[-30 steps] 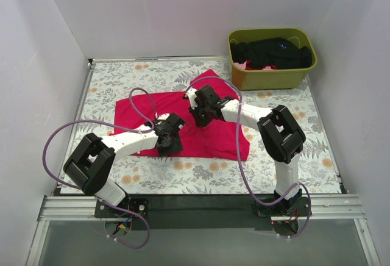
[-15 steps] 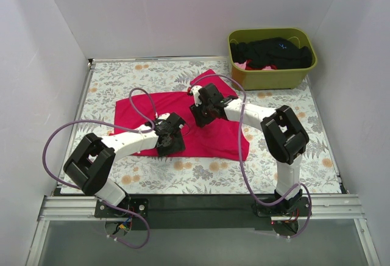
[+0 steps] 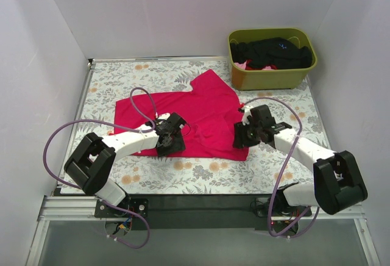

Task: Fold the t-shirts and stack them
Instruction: Fold the tshirt

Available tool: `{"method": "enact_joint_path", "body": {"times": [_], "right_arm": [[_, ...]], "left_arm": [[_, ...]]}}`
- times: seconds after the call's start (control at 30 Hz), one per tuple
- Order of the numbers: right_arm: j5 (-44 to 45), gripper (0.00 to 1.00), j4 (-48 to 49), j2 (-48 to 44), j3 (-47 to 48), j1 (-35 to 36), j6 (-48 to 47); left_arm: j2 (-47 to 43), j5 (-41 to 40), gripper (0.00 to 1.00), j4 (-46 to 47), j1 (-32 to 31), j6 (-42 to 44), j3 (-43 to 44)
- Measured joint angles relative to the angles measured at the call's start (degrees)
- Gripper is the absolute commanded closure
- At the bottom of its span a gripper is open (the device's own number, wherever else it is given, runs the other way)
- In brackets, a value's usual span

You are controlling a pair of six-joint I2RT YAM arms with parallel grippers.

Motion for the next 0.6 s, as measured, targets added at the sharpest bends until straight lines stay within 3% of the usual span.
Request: {"method": "enact_joint_path", "body": {"times": [0.23,0.6], "right_arm": [[-8.3,0.55,-1.6,-3.7,-9.1,-8.4,0.3],[-14.3,0.69,-1.7,-3.8,-10.8,-9.2,-0.1]], "left_arm": [[0.0,-0.7,0.41,-0.4,0.0,0.0,0.0],[0.0,-1.1,0.41,-0.7,0.0,0.0,0.0]]}}
